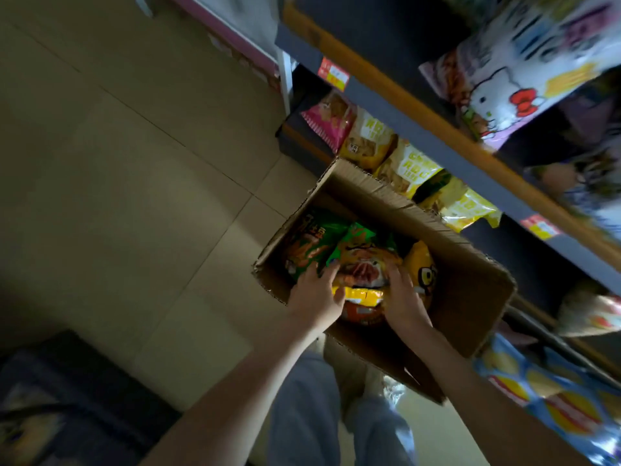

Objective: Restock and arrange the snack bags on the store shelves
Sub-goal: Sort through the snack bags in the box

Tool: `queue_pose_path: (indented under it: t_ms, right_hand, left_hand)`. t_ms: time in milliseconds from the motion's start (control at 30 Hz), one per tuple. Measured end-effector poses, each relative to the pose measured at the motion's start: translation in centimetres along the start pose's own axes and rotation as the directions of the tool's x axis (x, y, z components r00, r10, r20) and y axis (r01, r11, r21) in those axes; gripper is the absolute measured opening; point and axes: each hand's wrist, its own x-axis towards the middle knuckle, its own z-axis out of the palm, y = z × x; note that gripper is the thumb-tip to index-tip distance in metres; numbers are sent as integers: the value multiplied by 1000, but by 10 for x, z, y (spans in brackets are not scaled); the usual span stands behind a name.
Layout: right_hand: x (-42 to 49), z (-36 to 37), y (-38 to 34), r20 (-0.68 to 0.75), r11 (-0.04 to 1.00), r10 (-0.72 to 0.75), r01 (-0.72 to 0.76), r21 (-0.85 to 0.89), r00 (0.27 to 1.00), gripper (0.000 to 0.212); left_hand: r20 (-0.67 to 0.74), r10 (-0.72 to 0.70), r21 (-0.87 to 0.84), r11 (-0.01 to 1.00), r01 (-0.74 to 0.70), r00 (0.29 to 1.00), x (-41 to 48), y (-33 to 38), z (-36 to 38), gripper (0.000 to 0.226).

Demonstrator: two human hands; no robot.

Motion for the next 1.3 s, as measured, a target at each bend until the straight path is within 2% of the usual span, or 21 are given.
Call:
queue_pose_path:
  t_ms: [133, 200, 267, 333, 400, 467, 500, 567, 633, 700, 767, 800, 867, 933, 1033, 1133, 1300]
  right_hand:
    - [-72, -55, -11, -35, 994, -96, 98, 50, 995, 78]
    - [-110, -84, -20, -62, 981, -171, 176, 83, 983, 78]
    - [-149, -114, -33, -110, 959, -245, 257, 119, 963, 80]
    - [-188, -144, -45, -143, 942, -302, 318, 104, 942, 85]
    - [-224, -175, -56, -154, 920, -379, 390, 46, 912, 88]
    - [-254, -207, -63, -171, 885, -454, 465, 29, 874, 85]
    - [-267, -222, -65, -183, 858, -497, 511, 41, 848, 81]
    - [-290, -252, -68, -188, 811, -558, 579, 84, 808, 74]
    - [-309, -281, -75, -203, 784, -570, 601, 155, 796, 72]
    - [-325, -309, -85, -262, 756, -506, 569, 324, 822, 80]
    - [-333, -333, -91, -271, 657, -415, 492, 571, 869, 95]
    - [-336, -343, -91, -230, 611, -396, 442, 657, 889, 102]
    - [-345, -360, -91, -114, 595, -380, 337, 730, 918, 109]
    - [-356, -372, -91, -62, 566, -363, 273, 778, 930, 106]
    - [-369, -390, -99, -60, 495, -427, 288, 820, 902, 95]
    - [-375, -410, -115, -118, 495, -500, 395, 774, 858, 96]
    - [-380, -437, -142, -348, 408, -564, 619, 671, 749, 97]
  left_hand:
    - [62, -120, -317, 939, 134, 991, -43, 51, -44, 57]
    - [192, -192, -552, 789, 268, 962, -66, 72, -72, 64]
    - [316, -203, -693, 618, 371, 927, -95, 87, -94, 79]
    - [297, -145, -772, 545, 326, 944, -125, 102, -113, 96]
    - [207, -91, -842, 490, 225, 974, -157, 122, -132, 100]
    - [99, -37, -872, 478, 104, 994, -204, 156, -163, 115]
    - [42, -14, -879, 474, 44, 999, -225, 169, -175, 111]
    - [16, 26, -883, 470, 2, 1000, -260, 192, -196, 91]
    - [-30, 50, -883, 466, -50, 998, -281, 206, -210, 110]
    - [-112, 65, -877, 463, -130, 992, -292, 219, -221, 122]
    - [-188, 119, -846, 484, -222, 975, -310, 234, -229, 118]
    - [-218, 152, -831, 490, -265, 964, -315, 239, -229, 116]
    - [-264, 227, -799, 492, -344, 937, -327, 247, -233, 115]
    - [-322, 281, -765, 485, -424, 904, -337, 251, -238, 112]
    - [-388, 392, -692, 474, -545, 834, -350, 258, -256, 106]
    - [-438, 517, -560, 484, -673, 736, -363, 269, -287, 88]
    - [-467, 649, -326, 505, -799, 600, -370, 281, -338, 99]
